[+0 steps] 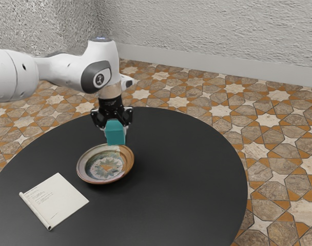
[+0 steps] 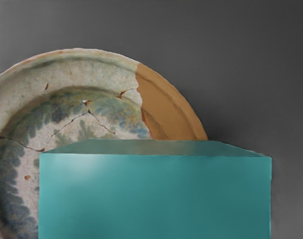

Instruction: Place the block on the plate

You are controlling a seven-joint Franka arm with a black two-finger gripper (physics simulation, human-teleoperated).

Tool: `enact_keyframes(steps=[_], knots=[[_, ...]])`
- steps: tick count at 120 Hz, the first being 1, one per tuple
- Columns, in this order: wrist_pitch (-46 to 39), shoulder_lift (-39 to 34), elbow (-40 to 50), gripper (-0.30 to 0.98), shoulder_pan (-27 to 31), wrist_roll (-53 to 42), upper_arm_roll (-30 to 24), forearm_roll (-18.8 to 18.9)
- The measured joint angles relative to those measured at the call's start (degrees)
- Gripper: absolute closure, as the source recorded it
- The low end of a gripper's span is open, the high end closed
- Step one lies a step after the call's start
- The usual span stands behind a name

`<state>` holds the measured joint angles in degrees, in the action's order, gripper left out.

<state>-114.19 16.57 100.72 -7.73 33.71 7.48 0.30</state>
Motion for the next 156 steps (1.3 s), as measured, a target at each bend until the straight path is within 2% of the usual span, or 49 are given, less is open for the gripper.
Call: enact_keyframes(steps=[20,67,82,102,133,156], knots=[[-0.6,-0.9,5.7,0.32,0.5,-2.9,0.7,-2.2],[-3.8,2.0,6.4,0.32,0.7,-7.7,0.6,-5.0],[-4.3,2.2,6.4,0.19,0.7,-9.2,0.6,-5.6],[-4.7,2.2,6.4,0.09,0.6,-10.8,0.6,-5.8],[-4.6,0.8,6.4,0.03,0.0,-12.6,-0.2,-5.9],[-3.0,-4.3,6.3,0.01,-0.5,-13.5,-3.2,-5.5]])
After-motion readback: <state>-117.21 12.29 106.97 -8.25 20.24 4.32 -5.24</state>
